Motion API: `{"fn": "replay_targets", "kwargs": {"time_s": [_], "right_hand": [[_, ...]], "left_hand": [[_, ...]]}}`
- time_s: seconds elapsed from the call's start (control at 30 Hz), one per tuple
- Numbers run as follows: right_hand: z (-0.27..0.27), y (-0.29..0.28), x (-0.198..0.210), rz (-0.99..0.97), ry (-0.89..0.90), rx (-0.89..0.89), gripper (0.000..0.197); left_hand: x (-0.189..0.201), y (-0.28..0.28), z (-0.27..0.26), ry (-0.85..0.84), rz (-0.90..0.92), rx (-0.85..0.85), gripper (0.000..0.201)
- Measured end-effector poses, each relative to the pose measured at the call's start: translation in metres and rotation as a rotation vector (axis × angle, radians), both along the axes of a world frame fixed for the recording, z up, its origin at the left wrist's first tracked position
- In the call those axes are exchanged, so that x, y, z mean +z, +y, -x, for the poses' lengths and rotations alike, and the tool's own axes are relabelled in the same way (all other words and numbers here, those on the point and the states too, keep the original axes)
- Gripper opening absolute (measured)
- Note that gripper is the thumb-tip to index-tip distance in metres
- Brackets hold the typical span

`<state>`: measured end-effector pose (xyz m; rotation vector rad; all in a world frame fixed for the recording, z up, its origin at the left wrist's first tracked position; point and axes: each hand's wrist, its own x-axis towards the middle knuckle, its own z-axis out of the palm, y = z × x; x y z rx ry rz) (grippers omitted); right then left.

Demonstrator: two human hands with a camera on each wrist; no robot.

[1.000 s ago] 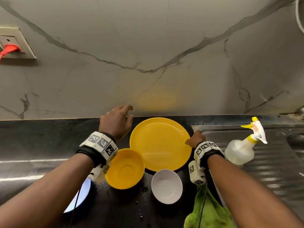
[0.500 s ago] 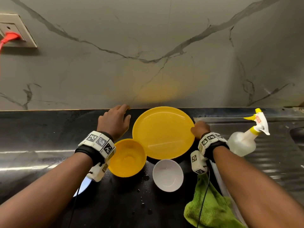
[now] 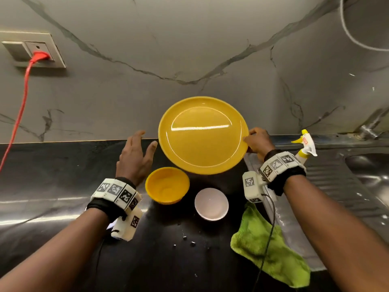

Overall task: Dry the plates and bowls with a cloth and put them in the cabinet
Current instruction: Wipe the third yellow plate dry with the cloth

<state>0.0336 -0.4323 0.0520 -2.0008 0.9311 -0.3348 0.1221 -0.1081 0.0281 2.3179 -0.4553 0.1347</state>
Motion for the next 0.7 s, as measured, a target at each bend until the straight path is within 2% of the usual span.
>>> {"fn": "replay_targets", "kwargs": {"time_s": [0.17,0.27,0.43,0.6,0.7], "right_hand": [[0.015,0.029,0.021,-0.096,-0.175,-0.028,0.016],[0.022,0.045,0.018,-0.189,-0.235,-0.011,0.013],[0.039,0.071,0.012,-0.267,-0.274,0.022,0.012],[0.061,0.09,0.0,-0.288,-0.269,0.08,0.01],[0.075,0.096,-0.006,-0.332,-0.301,0.121,0.004]], "left_hand": [[0.009,0.008,0.02,0.052,0.178,-0.037,0.057],[0.016,0.009,0.039,0.151,0.296,-0.082,0.059],[0.022,0.007,0.064,0.401,0.568,-0.121,0.048],[0.018,0.013,0.074,0.52,0.795,0.012,0.043],[0.011,0.016,0.076,0.544,0.873,0.064,0.025]]}}
